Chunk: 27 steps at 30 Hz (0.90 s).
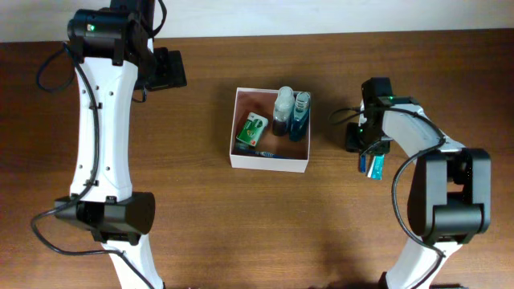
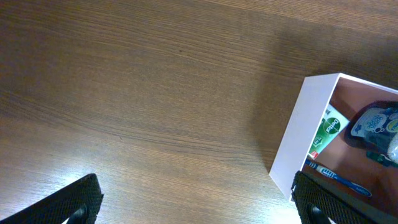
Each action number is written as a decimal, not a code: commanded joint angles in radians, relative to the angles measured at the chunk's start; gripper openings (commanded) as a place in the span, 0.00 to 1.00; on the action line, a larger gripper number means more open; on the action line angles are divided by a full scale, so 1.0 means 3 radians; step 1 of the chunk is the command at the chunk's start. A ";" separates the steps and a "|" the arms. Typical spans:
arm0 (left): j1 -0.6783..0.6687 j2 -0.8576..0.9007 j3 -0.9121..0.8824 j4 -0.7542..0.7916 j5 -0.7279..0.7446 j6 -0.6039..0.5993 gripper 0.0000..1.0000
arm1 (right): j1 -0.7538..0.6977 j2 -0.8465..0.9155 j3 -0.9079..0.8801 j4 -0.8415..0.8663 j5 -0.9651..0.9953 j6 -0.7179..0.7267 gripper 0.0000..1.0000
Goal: Pack container
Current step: 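Grasp the blue razor with the right gripper, then place the razor into the box and withdraw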
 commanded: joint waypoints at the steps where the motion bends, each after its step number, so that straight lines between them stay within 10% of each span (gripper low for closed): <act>1: 0.0005 -0.0057 0.0050 -0.0004 -0.0037 0.0039 0.99 | -0.0008 0.0253 -0.0052 -0.0003 -0.0010 0.0055 0.38; 9: 0.0005 -0.0057 0.0050 -0.0004 -0.0037 0.0039 0.99 | -0.0008 0.0268 -0.0006 -0.0117 -0.0009 0.0053 0.04; 27: 0.0005 -0.0057 0.0050 -0.0004 -0.0038 0.0039 0.99 | 0.1268 -0.1048 0.1176 -0.0900 -0.0361 -0.1038 0.04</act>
